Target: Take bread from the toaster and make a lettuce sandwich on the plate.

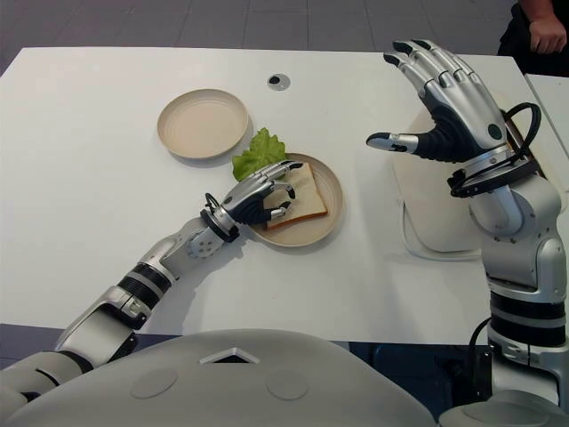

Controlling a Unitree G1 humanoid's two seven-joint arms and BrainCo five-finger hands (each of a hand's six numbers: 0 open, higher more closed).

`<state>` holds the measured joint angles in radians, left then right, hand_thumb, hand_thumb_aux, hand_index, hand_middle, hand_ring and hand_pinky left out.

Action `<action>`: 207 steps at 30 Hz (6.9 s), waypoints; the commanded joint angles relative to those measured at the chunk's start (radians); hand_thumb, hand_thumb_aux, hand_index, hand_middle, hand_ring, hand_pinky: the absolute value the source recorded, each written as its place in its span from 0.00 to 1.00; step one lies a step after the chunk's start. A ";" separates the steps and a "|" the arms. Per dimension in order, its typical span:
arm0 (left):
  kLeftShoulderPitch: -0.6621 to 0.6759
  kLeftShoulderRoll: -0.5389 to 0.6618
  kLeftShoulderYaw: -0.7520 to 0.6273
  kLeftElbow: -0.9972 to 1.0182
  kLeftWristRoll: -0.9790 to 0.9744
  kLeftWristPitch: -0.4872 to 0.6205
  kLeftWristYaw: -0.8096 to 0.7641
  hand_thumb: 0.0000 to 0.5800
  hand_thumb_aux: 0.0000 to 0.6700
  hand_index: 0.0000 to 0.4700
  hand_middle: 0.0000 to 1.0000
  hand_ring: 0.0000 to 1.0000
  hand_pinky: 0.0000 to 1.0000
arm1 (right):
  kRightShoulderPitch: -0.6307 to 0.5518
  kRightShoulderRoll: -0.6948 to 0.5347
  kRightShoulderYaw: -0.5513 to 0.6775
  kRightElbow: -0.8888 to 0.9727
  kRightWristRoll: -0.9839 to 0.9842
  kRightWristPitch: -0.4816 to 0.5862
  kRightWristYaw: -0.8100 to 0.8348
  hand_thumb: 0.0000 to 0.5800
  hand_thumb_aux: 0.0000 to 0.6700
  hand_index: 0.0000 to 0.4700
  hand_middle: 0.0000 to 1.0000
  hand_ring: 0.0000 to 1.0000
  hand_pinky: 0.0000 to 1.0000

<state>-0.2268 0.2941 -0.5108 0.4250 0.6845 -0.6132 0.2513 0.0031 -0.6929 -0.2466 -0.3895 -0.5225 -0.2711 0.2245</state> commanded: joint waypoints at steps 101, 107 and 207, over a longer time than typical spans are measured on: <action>0.105 0.027 -0.012 -0.181 0.175 0.038 0.227 0.00 0.00 0.00 0.00 0.00 0.00 | 0.290 0.041 -0.460 -0.033 0.136 0.049 0.002 0.00 0.00 0.00 0.00 0.00 0.00; 0.171 0.036 0.085 -0.342 0.161 0.086 0.258 0.00 0.00 0.00 0.00 0.00 0.00 | 0.442 0.073 -0.495 0.110 0.066 0.037 -0.047 0.00 0.00 0.00 0.00 0.00 0.00; -0.060 0.033 -0.156 0.284 -0.030 0.152 -0.022 1.00 1.00 1.00 1.00 1.00 1.00 | -0.058 0.194 0.548 0.605 -0.095 -0.034 -0.133 1.00 1.00 1.00 1.00 1.00 1.00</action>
<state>-0.3181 0.3308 -0.6525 0.5534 0.5664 -0.5447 0.1611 -0.0473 -0.5199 0.3124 0.1498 -0.6011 -0.3274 0.1334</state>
